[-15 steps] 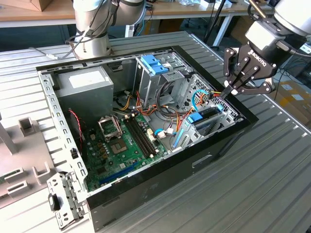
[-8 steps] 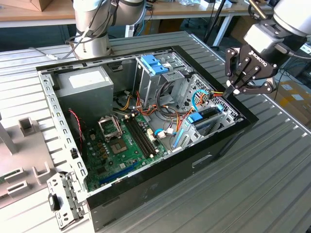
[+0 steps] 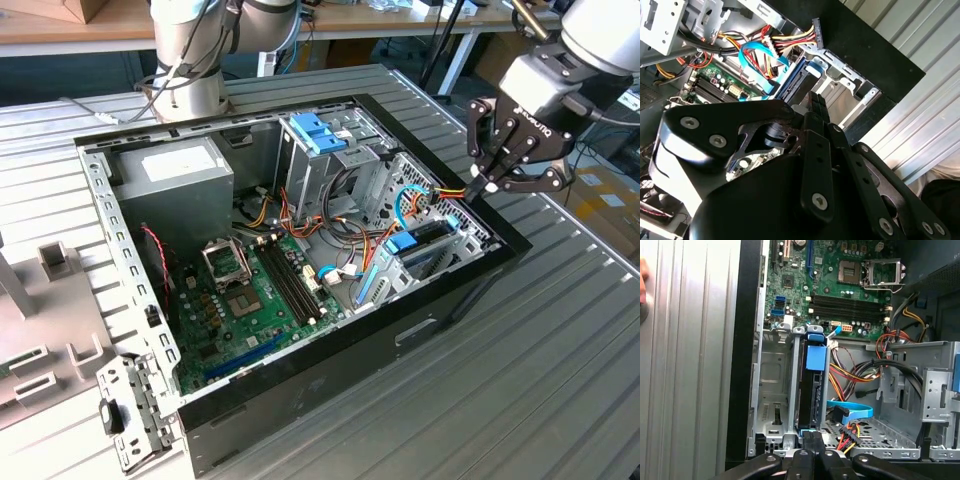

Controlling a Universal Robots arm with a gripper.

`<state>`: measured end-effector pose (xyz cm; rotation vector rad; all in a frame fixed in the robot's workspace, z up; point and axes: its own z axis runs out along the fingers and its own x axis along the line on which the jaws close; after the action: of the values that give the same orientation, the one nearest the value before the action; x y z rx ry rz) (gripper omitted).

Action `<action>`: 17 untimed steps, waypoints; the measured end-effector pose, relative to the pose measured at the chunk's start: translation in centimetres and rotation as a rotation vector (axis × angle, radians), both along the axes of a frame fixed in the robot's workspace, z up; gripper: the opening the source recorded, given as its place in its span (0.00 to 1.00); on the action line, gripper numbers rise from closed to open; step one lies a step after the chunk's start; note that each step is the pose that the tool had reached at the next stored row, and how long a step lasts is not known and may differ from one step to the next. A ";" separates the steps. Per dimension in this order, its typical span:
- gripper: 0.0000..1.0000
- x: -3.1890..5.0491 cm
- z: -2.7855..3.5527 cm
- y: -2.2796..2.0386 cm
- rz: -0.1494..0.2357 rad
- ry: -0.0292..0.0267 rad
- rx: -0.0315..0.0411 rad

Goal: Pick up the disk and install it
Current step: 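Insert the first disk wire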

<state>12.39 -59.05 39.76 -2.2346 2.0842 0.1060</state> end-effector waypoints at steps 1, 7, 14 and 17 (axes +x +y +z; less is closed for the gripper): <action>0.11 0.00 0.00 0.00 0.003 -0.0001 0.0000; 0.11 0.00 0.00 0.00 0.026 0.0000 -0.0002; 0.11 0.00 0.00 0.00 0.047 -0.0001 -0.0002; 0.11 0.00 0.00 0.00 0.054 0.0000 -0.0002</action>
<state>12.39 -59.05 39.76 -2.2920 2.0238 0.1094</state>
